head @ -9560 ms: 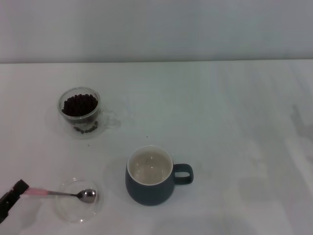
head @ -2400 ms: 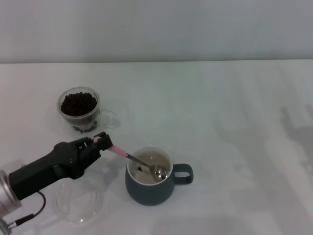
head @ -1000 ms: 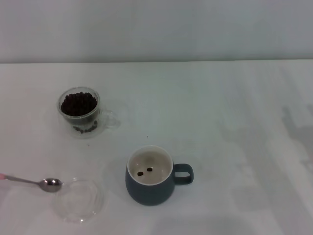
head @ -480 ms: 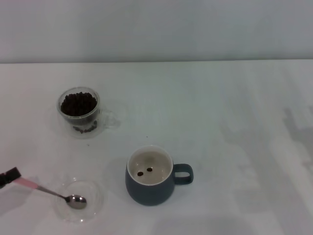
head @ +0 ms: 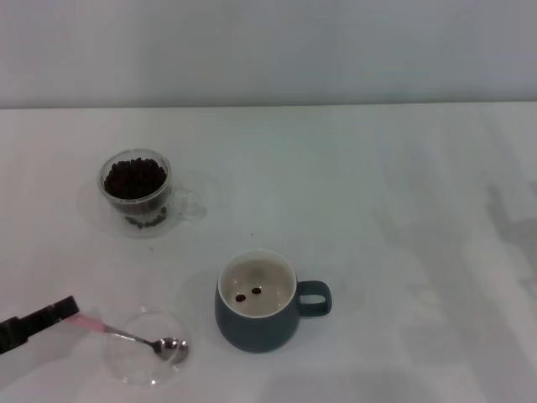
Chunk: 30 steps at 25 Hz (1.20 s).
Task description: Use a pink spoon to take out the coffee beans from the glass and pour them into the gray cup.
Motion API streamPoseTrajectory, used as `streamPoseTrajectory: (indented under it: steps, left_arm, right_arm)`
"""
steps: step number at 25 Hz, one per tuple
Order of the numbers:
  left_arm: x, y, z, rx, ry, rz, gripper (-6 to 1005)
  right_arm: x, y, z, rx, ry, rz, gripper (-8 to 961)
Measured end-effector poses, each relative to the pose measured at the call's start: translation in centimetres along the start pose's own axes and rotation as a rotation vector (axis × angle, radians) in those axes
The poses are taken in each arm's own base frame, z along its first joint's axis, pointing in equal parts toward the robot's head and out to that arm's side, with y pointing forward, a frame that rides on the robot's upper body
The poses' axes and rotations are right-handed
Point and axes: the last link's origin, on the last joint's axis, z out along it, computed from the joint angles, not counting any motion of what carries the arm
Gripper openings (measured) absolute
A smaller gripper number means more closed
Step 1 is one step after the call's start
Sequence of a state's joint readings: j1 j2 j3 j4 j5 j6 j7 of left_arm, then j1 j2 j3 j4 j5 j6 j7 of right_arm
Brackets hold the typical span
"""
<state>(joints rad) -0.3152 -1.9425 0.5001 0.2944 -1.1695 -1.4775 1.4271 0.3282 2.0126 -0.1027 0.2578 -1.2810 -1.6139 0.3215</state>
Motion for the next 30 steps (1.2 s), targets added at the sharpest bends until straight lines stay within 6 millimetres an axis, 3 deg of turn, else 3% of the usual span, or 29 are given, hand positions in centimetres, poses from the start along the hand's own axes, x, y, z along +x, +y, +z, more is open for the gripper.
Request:
streamPoseTrajectory:
  steps: [6, 12, 15, 19, 25, 30]
  left_arm:
    - [0.4, -0.3, 0.0, 0.031, 0.02, 0.028, 291]
    - [0.8, -1.0, -0.6, 0.082, 0.048, 0.035, 495]
    - [1.1, -1.5, -1.2, 0.121, 0.06, 0.05, 649]
    - [2.9, -2.9, -3.9, 0.237, 0.201, 0.111, 878]
    - [3.4, -3.1, -6.2, 0.342, 0.477, 0.319, 877]
    - [3.3, -3.0, -6.8, 0.49, 0.585, 0.565, 876]
  right_arm:
    - [0.0, 0.1, 0.0, -0.01, 0.001, 0.033, 765]
    - [0.0, 0.2, 0.0, -0.012, 0.003, 0.037, 766]
    - [0.1, 0.2, 0.0, -0.014, 0.008, 0.039, 767]
    - [0.2, 0.2, 0.0, -0.014, 0.017, 0.039, 768]
    - [0.7, 0.2, -0.1, -0.013, 0.053, 0.037, 770]
    - [1.1, 0.1, 0.0, -0.007, 0.078, 0.036, 771]
